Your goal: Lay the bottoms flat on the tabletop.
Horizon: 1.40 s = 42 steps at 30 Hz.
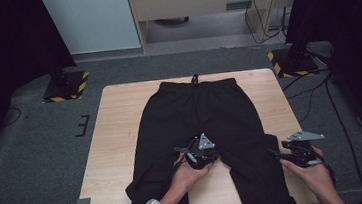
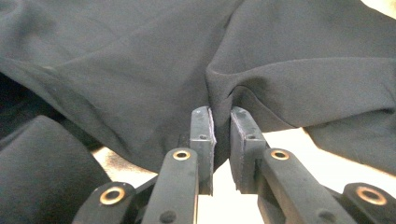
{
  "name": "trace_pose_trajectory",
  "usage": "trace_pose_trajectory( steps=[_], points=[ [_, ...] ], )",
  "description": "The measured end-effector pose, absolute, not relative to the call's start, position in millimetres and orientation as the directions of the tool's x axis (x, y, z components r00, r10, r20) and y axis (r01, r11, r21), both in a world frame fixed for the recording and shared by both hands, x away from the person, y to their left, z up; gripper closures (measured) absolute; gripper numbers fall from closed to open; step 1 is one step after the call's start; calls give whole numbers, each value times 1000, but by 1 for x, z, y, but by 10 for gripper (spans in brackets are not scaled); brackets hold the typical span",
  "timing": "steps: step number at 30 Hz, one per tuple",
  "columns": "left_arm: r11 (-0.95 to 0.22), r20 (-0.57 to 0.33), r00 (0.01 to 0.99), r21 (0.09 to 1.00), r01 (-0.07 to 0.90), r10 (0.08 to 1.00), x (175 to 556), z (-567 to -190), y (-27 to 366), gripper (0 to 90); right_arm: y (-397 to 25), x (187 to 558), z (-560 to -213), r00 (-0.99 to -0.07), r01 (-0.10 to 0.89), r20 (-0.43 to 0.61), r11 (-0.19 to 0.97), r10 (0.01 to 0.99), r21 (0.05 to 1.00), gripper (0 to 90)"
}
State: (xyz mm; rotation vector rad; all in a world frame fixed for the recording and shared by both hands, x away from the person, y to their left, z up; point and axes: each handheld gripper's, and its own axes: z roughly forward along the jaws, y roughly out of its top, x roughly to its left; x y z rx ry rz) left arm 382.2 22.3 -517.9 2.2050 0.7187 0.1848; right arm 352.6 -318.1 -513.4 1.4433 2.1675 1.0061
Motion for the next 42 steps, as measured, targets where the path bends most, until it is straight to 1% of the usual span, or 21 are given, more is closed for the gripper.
trace_pose_trajectory(
  steps=[1, 4, 5, 6, 8, 11, 12, 18, 19, 23, 25, 27, 30, 32, 34, 36, 37, 38, 39, 41, 42],
  points=[
    [-529, -96, 836, 733, 426, 540, 380, -518, 21, 795, -318, 355, -516, -416, 671, 106, 227, 903, 706, 309],
    [-531, -98, 841, 736, 421, 531, 378, -518, 19, 796, -318, 361, -522, -414, 681, 113, 225, 903, 696, 388],
    [-535, -95, 844, 735, 417, 527, 377, -517, 19, 796, -318, 361, -522, -414, 681, 113, 225, 903, 696, 388],
    [-538, -97, 846, 732, 417, 524, 376, -518, 18, 806, -318, 364, -524, -424, 686, 125, 228, 897, 691, 551],
    [-546, -97, 849, 727, 416, 519, 376, -518, 18, 815, -317, 366, -524, -431, 691, 135, 230, 892, 685, 699],
    [-540, -108, 849, 728, 422, 517, 375, -518, 19, 828, -316, 366, -523, -449, 693, 143, 243, 882, 679, 877],
    [-532, -115, 848, 733, 424, 518, 374, -518, 20, 831, -316, 365, -521, -452, 693, 146, 243, 880, 679, 889],
    [-543, -132, 867, 732, 413, 481, 362, -514, 21, 843, -323, 346, -506, -488, 688, 161, 265, 858, 675, 893],
    [-559, -135, 882, 727, 398, 452, 355, -512, 21, 843, -325, 342, -503, -498, 683, 160, 272, 852, 678, 893],
    [-587, -128, 903, 721, 369, 411, 344, -510, 21, 843, -327, 332, -495, -528, 680, 180, 286, 830, 675, 890],
    [-586, -127, 904, 723, 366, 408, 342, -509, 21, 839, -325, 332, -493, -535, 677, 180, 292, 825, 675, 882],
    [-581, -122, 902, 727, 365, 414, 342, -508, 22, 831, -325, 335, -494, -535, 673, 155, 308, 831, 673, 877],
    [-573, -118, 891, 727, 378, 438, 344, -509, 26, 833, -326, 340, -496, -520, 676, 120, 322, 846, 663, 877],
    [-575, -92, 878, 723, 382, 469, 348, -513, 34, 841, -332, 344, -500, -489, 691, 107, 310, 866, 653, 882],
    [-566, -121, 873, 718, 405, 471, 351, -516, 40, 862, -336, 344, -501, -479, 694, 106, 302, 871, 653, 883],
    [-568, -138, 877, 714, 410, 460, 352, -517, 42, 843, -340, 344, -502, -469, 701, 126, 282, 874, 655, 872],
    [-585, -132, 885, 706, 400, 446, 351, -518, 43, 820, -340, 344, -503, -472, 699, 136, 275, 871, 660, 848],
    [-580, -117, 885, 715, 390, 451, 349, -517, 43, 791, -341, 344, -503, -482, 694, 144, 276, 864, 665, 802],
    [-573, -119, 885, 722, 388, 450, 348, -516, 43, 754, -339, 344, -504, -484, 701, 177, 259, 857, 664, 747],
    [-562, -105, 883, 735, 379, 458, 347, -513, 43, 696, -338, 346, -505, -473, 701, 180, 245, 863, 669, 612],
    [-552, -101, 880, 744, 376, 464, 346, -513, 43, 629, -337, 348, -506, -463, 702, 174, 240, 869, 670, 549]
  ],
)
